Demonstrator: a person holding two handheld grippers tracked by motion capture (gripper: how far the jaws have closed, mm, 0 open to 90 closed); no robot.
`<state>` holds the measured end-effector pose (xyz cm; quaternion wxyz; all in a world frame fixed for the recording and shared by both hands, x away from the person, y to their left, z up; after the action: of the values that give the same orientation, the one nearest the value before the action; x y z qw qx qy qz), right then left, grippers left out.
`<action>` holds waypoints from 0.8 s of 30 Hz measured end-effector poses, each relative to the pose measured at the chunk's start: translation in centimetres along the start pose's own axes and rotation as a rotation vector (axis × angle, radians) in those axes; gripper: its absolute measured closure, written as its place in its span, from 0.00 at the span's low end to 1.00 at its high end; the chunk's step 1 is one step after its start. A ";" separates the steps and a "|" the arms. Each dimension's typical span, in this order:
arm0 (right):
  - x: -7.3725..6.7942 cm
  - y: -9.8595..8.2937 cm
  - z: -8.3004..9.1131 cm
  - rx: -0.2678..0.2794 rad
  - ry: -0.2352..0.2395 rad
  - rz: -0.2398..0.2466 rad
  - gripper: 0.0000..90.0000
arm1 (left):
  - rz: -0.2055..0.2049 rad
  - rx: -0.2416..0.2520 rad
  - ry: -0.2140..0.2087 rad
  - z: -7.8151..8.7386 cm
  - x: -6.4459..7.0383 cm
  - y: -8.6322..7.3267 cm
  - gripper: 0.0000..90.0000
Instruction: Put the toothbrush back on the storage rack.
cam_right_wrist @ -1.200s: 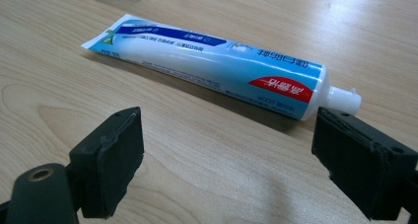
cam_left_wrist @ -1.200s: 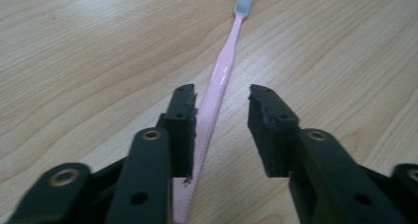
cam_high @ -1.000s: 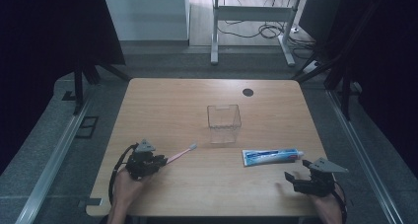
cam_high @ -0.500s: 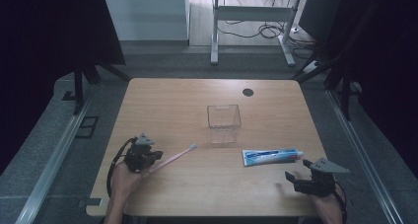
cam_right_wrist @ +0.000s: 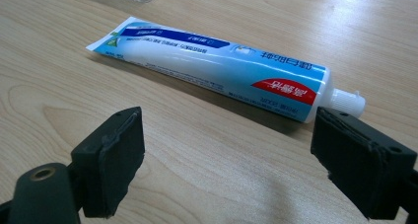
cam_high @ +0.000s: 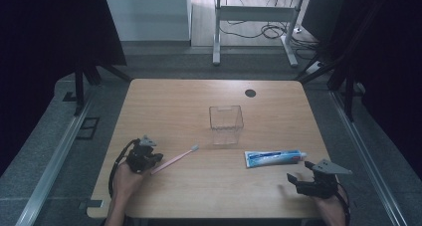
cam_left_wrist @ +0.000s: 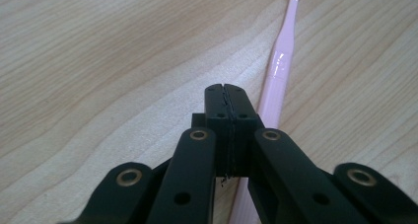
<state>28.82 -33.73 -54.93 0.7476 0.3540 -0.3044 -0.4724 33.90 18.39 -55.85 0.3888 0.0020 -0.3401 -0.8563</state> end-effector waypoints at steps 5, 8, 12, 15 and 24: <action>-0.1 0.0 0.0 0.000 0.003 0.001 0.15 | -0.013 -0.008 0.001 -0.2 0.4 0.0 0.99; -0.1 0.0 0.0 -0.002 0.004 0.002 0.15 | -0.023 -0.007 -0.005 -0.3 0.6 -0.1 0.99; -0.1 0.0 0.0 0.000 0.003 0.003 0.15 | -0.022 -0.016 -0.009 -0.5 0.9 -0.2 0.99; 0.0 0.0 0.0 0.001 0.004 0.003 0.15 | -0.022 -0.017 -0.010 -0.5 1.1 -0.3 0.99; -0.1 0.0 -0.1 0.001 0.007 0.004 0.14 | -0.039 -0.026 -0.027 -0.7 2.5 -0.5 0.99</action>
<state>28.84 -33.65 -54.97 0.7493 0.3556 -0.3025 -0.4696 32.04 16.56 -56.04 0.3673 -0.0078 -0.3341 -0.8680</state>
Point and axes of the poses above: each handheld gripper's, and its own axes: z roughly backward along the jaws, y roughly out of its top, x roughly to its right, the point moved 5 cm from there along -z, roughly forward along the jaws, and after that the axes turned 13 degrees about -y, right-handed, at the moved point
